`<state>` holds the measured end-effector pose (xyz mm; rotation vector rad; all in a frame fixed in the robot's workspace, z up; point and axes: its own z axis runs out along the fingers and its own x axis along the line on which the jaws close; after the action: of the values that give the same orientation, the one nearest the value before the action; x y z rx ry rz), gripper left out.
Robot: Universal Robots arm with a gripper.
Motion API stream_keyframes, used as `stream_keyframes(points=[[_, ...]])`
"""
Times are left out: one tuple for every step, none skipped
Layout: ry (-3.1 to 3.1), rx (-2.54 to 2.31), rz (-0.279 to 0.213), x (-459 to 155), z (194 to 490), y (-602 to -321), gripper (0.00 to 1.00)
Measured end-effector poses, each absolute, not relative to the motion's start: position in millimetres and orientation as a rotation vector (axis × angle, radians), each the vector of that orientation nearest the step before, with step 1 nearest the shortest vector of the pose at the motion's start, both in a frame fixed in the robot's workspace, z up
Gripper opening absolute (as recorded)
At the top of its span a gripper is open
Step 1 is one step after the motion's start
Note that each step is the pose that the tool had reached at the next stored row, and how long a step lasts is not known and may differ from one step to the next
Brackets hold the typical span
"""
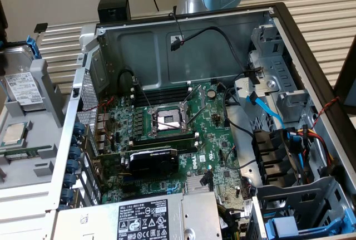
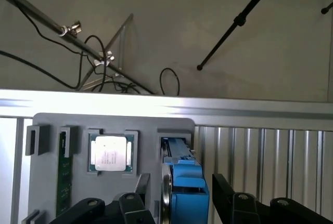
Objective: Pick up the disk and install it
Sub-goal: 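Pick up the disk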
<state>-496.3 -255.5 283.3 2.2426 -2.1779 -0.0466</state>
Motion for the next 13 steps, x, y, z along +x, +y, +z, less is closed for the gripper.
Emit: stream_keyframes(points=[[-2.177, 2.242, -0.044, -496.4, 283.3, -255.5, 0.59], [-2.177, 2.242, -0.044, -496.4, 283.3, -255.5, 0.59], [-2.177, 2.242, -0.044, -496.4, 283.4, -255.5, 0.59], [-2.178, 2.242, -0.044, -496.3, 283.3, -255.4, 0.59], [-2.178, 2.242, -0.043, -496.3, 283.3, -255.4, 0.59], [-2.179, 2.243, -0.042, -496.2, 283.1, -255.5, 0.59], [-2.179, 2.243, -0.041, -496.3, 283.0, -255.5, 0.59], [-2.179, 2.243, -0.04, -496.3, 282.9, -255.5, 0.59], [-2.18, 2.243, -0.04, -496.3, 282.8, -255.4, 0.59], [-2.18, 2.244, -0.04, -496.3, 282.7, -255.4, 0.59], [-2.18, 2.244, -0.039, -496.4, 282.6, -255.4, 0.59], [-2.18, 2.244, -0.039, -496.4, 282.5, -255.5, 0.59], [-2.18, 2.244, -0.039, -496.4, 282.5, -255.4, 0.59]])
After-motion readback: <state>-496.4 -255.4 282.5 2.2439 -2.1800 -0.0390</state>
